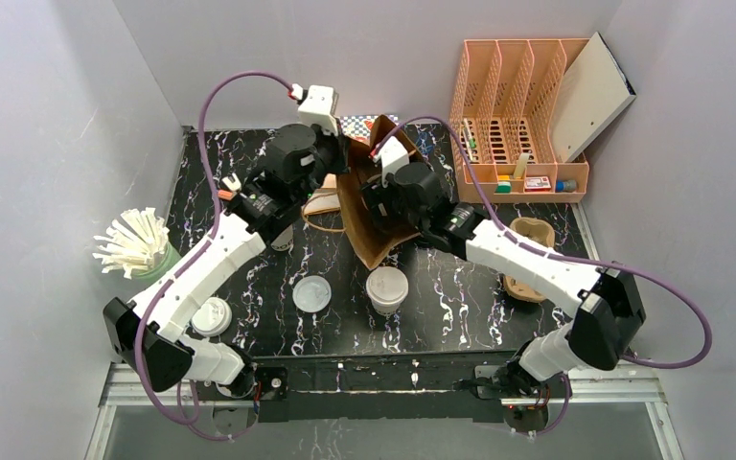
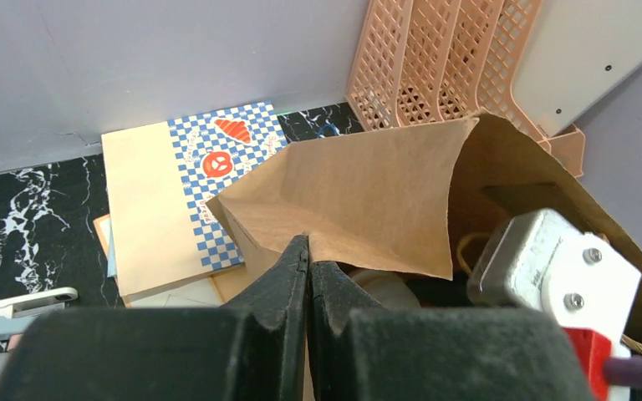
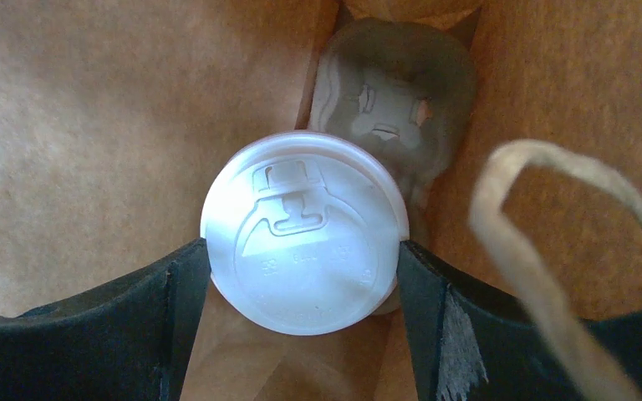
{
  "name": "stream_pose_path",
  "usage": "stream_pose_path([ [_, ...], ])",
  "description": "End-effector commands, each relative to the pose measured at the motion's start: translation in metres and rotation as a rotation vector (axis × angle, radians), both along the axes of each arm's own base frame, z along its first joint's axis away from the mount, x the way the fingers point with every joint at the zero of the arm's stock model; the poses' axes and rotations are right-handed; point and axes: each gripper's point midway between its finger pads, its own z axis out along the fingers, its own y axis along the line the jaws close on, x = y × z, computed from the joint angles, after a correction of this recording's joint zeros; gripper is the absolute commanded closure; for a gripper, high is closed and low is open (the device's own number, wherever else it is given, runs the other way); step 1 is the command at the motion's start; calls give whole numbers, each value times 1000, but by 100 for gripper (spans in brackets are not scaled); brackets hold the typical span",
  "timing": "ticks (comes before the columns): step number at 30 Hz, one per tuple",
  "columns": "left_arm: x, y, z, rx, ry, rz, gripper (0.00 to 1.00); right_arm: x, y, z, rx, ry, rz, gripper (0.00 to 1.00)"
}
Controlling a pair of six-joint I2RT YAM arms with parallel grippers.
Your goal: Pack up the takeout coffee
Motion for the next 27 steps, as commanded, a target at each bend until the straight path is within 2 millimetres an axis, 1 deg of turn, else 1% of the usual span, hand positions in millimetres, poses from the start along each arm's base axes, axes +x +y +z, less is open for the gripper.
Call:
stream_pose_path([
  [1, -2, 3, 21, 11, -80, 107, 100, -8, -10, 9, 93, -52, -25, 56],
  [4, -4, 7, 22, 16, -89, 142, 100, -7, -14, 11, 125, -110, -24, 61],
  [7, -4, 10, 27, 28, -104, 157, 100, 0, -11, 10, 99, -69, -13, 61],
  [9, -4, 9, 31, 33, -112, 150, 100, 5, -10, 13, 71, -55, -21, 60],
  [11, -4, 6, 30, 45, -112, 129, 100, 11, -14, 21, 47, -87, -45, 60],
  [13, -3, 4, 29, 54, -106, 120, 100, 14, -16, 34, 50, -137, -46, 61],
  [16, -4, 4, 28, 63, -101, 119, 100, 14, -14, 41, 19, -156, -11, 61],
  [19, -5, 10, 33, 74, -110, 134, 100, 13, -18, 42, -4, -145, -21, 61],
  [24, -10, 16, 31, 97, -112, 138, 100, 11, -27, 28, -46, -132, -33, 61],
  [27, -12, 15, 27, 100, -103, 124, 100, 12, -25, 19, -61, -111, -19, 62],
])
